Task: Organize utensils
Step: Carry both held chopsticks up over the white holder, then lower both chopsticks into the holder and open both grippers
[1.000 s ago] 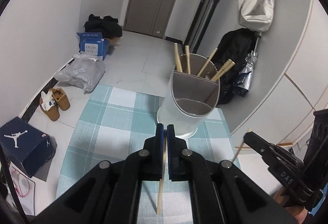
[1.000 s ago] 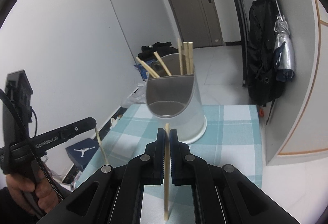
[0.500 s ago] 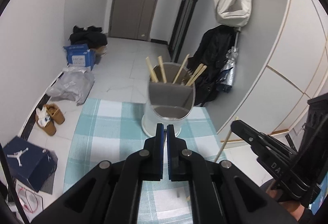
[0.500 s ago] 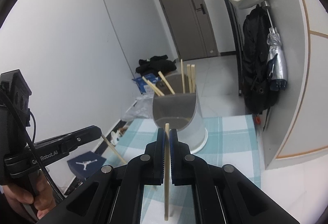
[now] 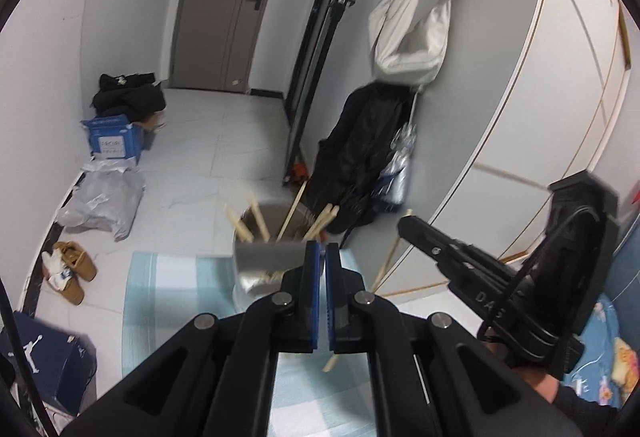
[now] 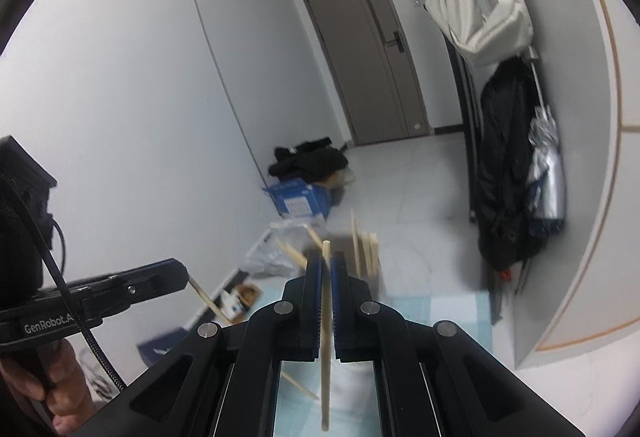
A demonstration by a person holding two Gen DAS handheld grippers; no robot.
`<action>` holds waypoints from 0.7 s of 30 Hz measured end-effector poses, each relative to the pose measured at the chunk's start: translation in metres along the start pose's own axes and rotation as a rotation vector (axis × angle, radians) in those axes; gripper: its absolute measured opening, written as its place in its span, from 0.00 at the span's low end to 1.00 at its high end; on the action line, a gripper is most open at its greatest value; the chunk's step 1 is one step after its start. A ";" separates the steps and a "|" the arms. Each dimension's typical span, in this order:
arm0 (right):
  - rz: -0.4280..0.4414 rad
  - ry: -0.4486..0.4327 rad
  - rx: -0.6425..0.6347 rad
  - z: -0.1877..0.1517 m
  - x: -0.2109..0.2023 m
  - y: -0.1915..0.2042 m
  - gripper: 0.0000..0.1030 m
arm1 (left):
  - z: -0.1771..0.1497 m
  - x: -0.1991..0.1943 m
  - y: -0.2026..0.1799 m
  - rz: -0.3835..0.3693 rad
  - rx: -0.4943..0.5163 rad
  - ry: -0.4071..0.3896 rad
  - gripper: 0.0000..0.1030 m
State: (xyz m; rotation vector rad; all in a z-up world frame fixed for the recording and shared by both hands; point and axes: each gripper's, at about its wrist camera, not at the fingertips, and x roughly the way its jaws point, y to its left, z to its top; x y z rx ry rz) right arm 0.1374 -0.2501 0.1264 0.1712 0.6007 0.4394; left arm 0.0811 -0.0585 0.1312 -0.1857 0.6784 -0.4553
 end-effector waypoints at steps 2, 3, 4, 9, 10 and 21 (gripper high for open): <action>0.013 -0.016 -0.003 0.018 0.000 0.001 0.04 | 0.014 -0.004 -0.001 -0.012 0.000 -0.013 0.00; 0.020 -0.031 -0.010 0.029 0.000 0.003 0.04 | 0.026 -0.006 -0.002 -0.022 0.001 -0.020 0.00; 0.025 -0.043 -0.020 0.040 0.000 0.004 0.04 | 0.031 -0.006 -0.003 -0.022 0.004 -0.025 0.00; 0.026 -0.103 -0.057 0.081 0.007 0.013 0.04 | 0.068 -0.003 -0.009 -0.030 0.038 -0.054 0.00; 0.024 -0.116 -0.064 0.089 0.011 0.014 0.04 | 0.073 0.000 -0.010 -0.024 0.048 -0.063 0.00; -0.023 -0.141 -0.070 0.118 0.074 0.000 0.04 | 0.088 0.047 0.017 -0.010 0.053 -0.040 0.00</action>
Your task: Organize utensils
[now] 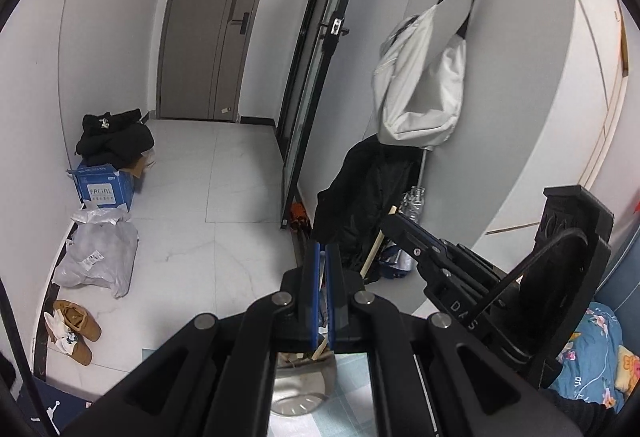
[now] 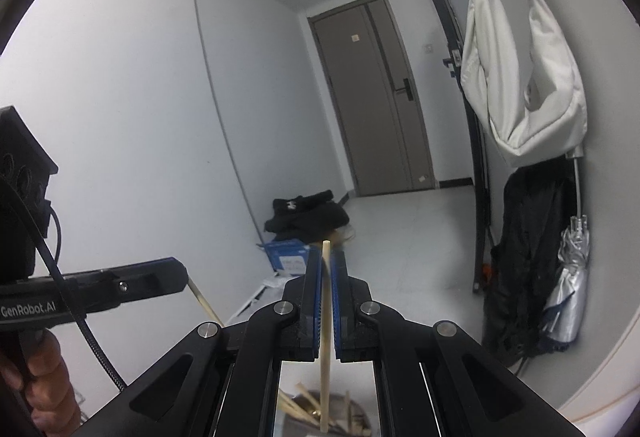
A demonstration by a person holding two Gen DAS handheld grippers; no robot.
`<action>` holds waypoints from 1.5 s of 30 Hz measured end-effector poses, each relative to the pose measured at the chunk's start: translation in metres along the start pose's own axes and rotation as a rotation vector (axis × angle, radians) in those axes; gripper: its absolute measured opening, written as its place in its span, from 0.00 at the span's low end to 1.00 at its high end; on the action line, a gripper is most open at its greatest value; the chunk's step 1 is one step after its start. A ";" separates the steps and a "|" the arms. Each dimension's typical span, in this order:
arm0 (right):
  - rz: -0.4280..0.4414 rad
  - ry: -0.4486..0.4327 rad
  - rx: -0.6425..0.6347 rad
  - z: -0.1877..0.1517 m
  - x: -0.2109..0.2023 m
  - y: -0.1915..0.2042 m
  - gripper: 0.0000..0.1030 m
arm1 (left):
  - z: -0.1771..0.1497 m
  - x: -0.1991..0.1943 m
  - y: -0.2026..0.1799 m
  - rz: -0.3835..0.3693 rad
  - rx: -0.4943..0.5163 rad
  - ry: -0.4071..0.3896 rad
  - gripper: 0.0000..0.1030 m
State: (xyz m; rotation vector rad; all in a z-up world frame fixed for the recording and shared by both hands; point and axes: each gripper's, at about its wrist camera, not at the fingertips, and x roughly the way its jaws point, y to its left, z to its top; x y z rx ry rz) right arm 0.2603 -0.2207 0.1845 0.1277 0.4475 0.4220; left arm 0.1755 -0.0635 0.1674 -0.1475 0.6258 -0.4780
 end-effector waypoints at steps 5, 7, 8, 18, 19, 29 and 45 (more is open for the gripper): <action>-0.029 0.012 -0.033 -0.017 0.024 -0.006 0.04 | -0.010 0.023 0.015 0.001 -0.016 0.043 0.00; -0.012 0.008 -0.042 -0.026 0.028 -0.007 0.04 | -0.015 0.031 0.022 0.000 -0.042 0.069 0.00; -0.020 0.019 -0.052 -0.033 0.031 -0.008 0.04 | -0.014 0.033 0.023 0.008 -0.044 0.071 0.00; 0.015 0.075 -0.117 -0.088 0.029 -0.007 0.04 | -0.046 0.059 0.041 -0.016 -0.109 0.140 0.00; 0.025 0.086 -0.120 -0.093 0.028 -0.006 0.04 | -0.050 0.062 0.042 -0.023 -0.117 0.154 0.00; 0.046 0.191 -0.123 -0.120 0.008 -0.003 0.18 | -0.062 0.045 0.042 0.026 -0.180 0.146 0.23; 0.046 0.043 -0.046 -0.122 -0.116 0.019 0.78 | -0.094 -0.072 -0.013 0.293 -0.090 -0.161 0.99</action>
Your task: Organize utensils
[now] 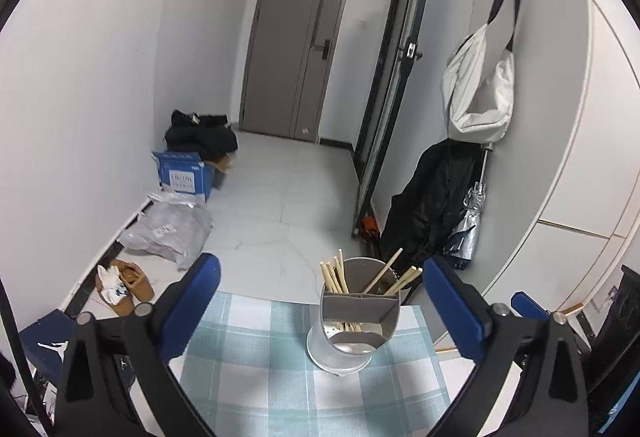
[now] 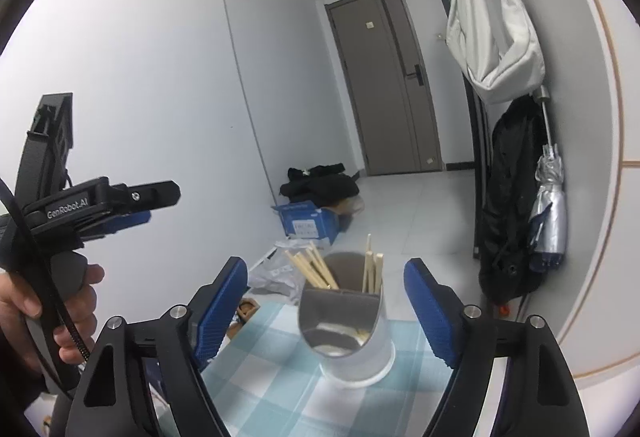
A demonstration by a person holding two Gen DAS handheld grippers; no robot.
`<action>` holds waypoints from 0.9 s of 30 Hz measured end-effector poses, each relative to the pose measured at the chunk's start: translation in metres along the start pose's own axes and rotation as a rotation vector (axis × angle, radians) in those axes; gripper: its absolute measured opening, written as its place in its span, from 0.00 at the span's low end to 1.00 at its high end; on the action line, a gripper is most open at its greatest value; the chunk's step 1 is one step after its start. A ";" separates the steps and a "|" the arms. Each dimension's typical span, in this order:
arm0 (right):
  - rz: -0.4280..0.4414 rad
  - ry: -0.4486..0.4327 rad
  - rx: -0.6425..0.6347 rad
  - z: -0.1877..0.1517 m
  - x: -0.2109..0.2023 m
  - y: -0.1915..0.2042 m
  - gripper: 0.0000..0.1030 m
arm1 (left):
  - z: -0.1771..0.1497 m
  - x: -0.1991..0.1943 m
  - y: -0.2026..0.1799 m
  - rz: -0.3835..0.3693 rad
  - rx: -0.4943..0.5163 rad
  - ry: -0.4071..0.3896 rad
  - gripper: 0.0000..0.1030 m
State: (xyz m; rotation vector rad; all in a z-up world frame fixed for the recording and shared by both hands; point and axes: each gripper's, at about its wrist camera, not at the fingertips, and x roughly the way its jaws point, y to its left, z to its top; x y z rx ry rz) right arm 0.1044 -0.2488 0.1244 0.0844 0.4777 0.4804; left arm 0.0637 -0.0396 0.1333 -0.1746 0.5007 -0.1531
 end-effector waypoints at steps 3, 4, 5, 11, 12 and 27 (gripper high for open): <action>0.009 -0.018 0.038 0.000 -0.018 0.003 0.81 | -0.006 -0.009 -0.004 0.028 0.010 -0.027 0.99; 0.007 -0.032 0.050 0.000 -0.025 0.004 0.86 | -0.008 -0.011 -0.003 0.033 0.009 -0.029 0.99; 0.000 -0.048 0.057 -0.001 -0.033 0.006 0.91 | -0.011 -0.015 -0.002 0.041 0.007 -0.033 0.99; 0.005 -0.074 0.063 -0.005 -0.059 0.015 0.94 | -0.025 -0.031 -0.004 0.061 0.010 -0.057 0.99; 0.005 -0.075 0.060 -0.006 -0.061 0.016 0.94 | -0.027 -0.031 -0.004 0.057 0.005 -0.049 0.99; -0.004 -0.068 0.030 -0.022 -0.073 0.024 0.97 | -0.046 -0.044 -0.003 0.075 -0.006 -0.066 0.99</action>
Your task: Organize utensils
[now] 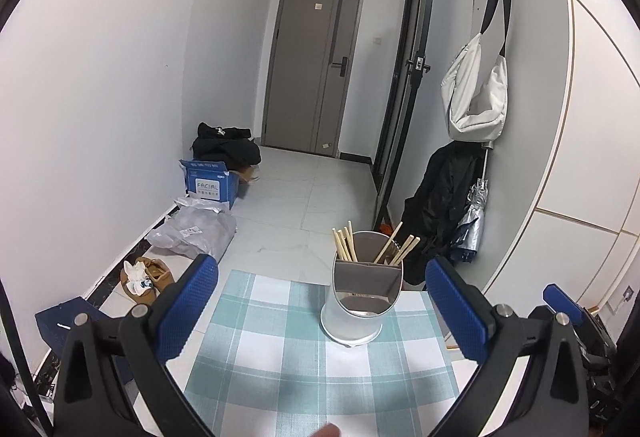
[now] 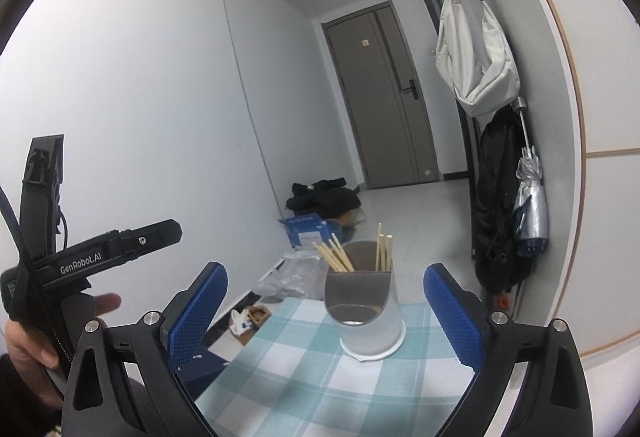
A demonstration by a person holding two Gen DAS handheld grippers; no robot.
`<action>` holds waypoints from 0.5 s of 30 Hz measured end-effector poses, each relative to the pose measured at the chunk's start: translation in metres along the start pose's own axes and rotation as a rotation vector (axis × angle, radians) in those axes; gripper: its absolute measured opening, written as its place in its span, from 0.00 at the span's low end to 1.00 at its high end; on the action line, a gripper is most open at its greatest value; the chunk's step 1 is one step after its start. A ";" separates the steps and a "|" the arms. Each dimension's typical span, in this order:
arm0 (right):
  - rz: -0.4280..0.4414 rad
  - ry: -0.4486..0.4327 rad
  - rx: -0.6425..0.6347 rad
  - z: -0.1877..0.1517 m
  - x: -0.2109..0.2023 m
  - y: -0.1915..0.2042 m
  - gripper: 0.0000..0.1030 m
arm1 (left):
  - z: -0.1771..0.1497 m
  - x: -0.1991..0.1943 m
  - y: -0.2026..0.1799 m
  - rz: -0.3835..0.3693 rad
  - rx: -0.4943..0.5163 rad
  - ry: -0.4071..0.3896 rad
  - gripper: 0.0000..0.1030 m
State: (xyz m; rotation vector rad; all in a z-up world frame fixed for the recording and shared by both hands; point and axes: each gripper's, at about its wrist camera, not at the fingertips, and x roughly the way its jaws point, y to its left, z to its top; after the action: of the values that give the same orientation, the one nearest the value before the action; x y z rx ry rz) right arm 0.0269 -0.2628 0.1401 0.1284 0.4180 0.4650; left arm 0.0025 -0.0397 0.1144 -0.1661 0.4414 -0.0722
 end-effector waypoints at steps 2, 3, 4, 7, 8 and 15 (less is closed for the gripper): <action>0.001 0.000 0.001 0.000 0.000 0.000 0.97 | -0.001 0.001 0.002 0.002 -0.012 0.011 0.99; 0.001 0.001 0.002 -0.001 0.000 0.000 0.97 | 0.000 0.003 0.003 0.000 -0.023 0.017 0.99; 0.001 0.000 0.002 -0.001 0.000 0.000 0.97 | -0.001 0.003 0.005 -0.003 -0.038 0.013 0.99; 0.000 0.001 0.001 -0.002 0.001 -0.001 0.97 | -0.003 0.003 0.008 0.021 -0.057 -0.004 0.99; 0.001 0.004 0.000 -0.002 0.001 -0.001 0.97 | -0.003 0.004 0.008 0.021 -0.055 -0.002 0.99; 0.005 0.014 0.004 -0.005 0.010 -0.003 0.97 | -0.005 0.013 0.008 -0.005 -0.039 0.017 0.99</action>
State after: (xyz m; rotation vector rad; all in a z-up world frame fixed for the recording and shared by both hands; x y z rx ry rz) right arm 0.0338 -0.2604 0.1314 0.1305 0.4325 0.4699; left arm 0.0126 -0.0339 0.1027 -0.2046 0.4600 -0.0696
